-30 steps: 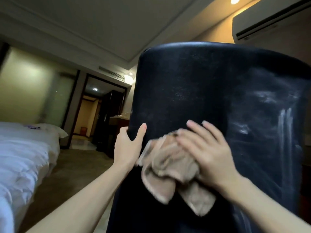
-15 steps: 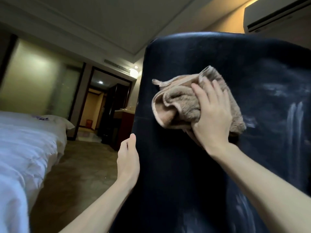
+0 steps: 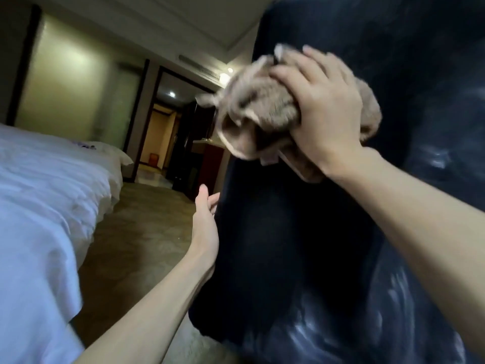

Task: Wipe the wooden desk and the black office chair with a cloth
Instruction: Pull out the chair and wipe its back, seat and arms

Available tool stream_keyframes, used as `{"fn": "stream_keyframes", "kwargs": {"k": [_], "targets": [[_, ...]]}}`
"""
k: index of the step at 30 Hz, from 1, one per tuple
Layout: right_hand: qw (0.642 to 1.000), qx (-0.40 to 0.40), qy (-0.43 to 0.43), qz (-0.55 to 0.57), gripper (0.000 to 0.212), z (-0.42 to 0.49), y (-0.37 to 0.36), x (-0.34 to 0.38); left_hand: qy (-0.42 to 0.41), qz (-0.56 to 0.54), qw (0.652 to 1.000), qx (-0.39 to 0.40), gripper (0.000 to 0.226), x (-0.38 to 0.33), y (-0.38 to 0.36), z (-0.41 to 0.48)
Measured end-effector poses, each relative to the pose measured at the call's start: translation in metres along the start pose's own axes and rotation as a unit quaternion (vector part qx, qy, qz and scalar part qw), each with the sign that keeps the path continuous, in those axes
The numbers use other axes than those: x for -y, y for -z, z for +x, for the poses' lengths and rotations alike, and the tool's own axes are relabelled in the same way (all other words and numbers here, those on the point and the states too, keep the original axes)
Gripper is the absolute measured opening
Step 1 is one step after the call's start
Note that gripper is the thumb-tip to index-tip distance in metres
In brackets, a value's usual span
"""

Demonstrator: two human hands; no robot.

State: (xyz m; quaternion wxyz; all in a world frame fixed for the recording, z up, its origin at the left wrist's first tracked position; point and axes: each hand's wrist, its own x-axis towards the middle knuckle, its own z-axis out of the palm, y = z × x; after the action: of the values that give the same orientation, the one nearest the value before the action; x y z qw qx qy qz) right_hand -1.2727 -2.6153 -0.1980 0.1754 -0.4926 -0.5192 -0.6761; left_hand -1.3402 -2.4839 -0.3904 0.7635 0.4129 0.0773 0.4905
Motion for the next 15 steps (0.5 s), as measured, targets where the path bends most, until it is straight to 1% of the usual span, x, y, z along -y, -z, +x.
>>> {"fn": "stream_keyframes", "kwargs": {"k": [2,3,4,5,7,8,10,11,13,15], "targets": [[0.994,0.107,0.016,0.008,0.054,0.004,-0.007,0.01,0.008,-0.002,1.0,0.006,0.069,-0.002,-0.001,-0.004],[0.987,0.158,0.035,0.004,0.057,-0.002,-0.012,0.016,0.007,-0.005,1.0,0.013,0.069,-0.004,-0.002,-0.005],[0.982,0.184,0.051,-0.005,0.053,-0.015,-0.017,0.022,0.003,-0.009,1.0,0.022,0.067,-0.006,-0.002,-0.006],[0.981,0.185,0.061,-0.009,0.046,-0.032,-0.022,0.03,-0.004,-0.015,0.999,0.028,0.063,-0.006,-0.001,-0.006],[0.988,0.14,0.06,0.015,0.032,-0.078,-0.023,0.045,-0.017,-0.024,0.999,0.028,0.06,-0.003,0.005,-0.006],[0.99,0.117,0.056,0.045,0.026,-0.103,-0.022,0.053,-0.014,-0.018,0.999,0.03,0.061,-0.001,0.009,-0.007],[0.988,0.101,0.06,0.099,0.017,-0.154,-0.019,0.068,0.013,0.011,0.999,0.03,0.07,0.007,0.018,-0.013],[0.986,0.105,0.072,0.107,0.015,-0.18,-0.016,0.074,0.019,0.044,0.999,0.027,0.071,0.012,0.023,-0.016],[0.979,0.133,0.104,0.111,0.013,-0.225,-0.009,0.081,0.003,0.133,0.991,0.013,0.063,0.021,0.032,-0.021],[0.97,0.165,0.131,0.118,0.015,-0.256,0.0,0.085,-0.015,0.192,0.981,0.013,0.057,0.026,0.038,-0.025]]}}
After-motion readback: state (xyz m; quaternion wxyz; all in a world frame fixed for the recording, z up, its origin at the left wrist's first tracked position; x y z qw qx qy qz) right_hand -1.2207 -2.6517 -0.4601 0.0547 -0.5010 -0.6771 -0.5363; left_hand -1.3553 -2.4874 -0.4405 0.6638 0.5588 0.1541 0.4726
